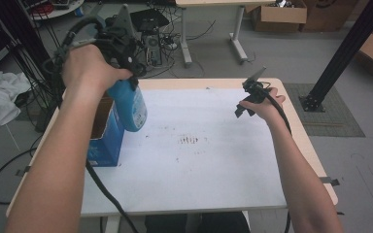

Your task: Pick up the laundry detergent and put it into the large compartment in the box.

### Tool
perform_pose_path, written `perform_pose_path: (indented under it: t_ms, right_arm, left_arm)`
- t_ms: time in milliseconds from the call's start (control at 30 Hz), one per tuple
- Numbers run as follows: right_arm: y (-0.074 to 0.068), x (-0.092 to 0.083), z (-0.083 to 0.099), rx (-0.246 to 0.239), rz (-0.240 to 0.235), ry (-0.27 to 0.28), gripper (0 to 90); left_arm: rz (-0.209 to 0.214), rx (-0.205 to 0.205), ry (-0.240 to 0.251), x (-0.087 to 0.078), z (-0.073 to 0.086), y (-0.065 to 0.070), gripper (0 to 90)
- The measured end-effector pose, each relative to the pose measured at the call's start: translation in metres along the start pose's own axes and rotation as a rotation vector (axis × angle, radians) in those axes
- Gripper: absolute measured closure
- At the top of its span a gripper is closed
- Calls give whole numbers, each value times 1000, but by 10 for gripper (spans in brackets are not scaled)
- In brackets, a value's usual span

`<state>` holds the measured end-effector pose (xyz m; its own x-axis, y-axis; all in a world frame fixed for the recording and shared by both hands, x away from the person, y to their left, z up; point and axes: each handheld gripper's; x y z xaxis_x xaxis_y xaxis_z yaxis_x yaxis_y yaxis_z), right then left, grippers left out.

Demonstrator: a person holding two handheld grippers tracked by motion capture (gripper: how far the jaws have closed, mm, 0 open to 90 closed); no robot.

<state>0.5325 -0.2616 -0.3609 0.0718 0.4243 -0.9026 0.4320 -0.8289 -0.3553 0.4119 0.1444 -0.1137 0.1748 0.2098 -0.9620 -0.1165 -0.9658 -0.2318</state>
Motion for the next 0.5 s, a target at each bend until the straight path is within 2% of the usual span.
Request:
perform_pose_path:
  t_ms: [300,500]
  right_arm:
    - [1,-2,0,0,1,2,169]
    - [1,-2,-1,3,-2,4,170]
  left_arm:
    - [-49,-138,-2,-12,10,-51,383]
    - [-93,-215,-11,-11,18,-76,383]
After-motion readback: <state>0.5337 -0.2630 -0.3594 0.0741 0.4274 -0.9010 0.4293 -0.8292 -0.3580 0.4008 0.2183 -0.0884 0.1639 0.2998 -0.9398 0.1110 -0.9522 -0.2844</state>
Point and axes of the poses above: each handheld gripper's, and its own axes: x roughly forward along the jaws, z roughly out of its underside, y roughly to its right, and after that the axes turned 14 degrees about -z, right-handed
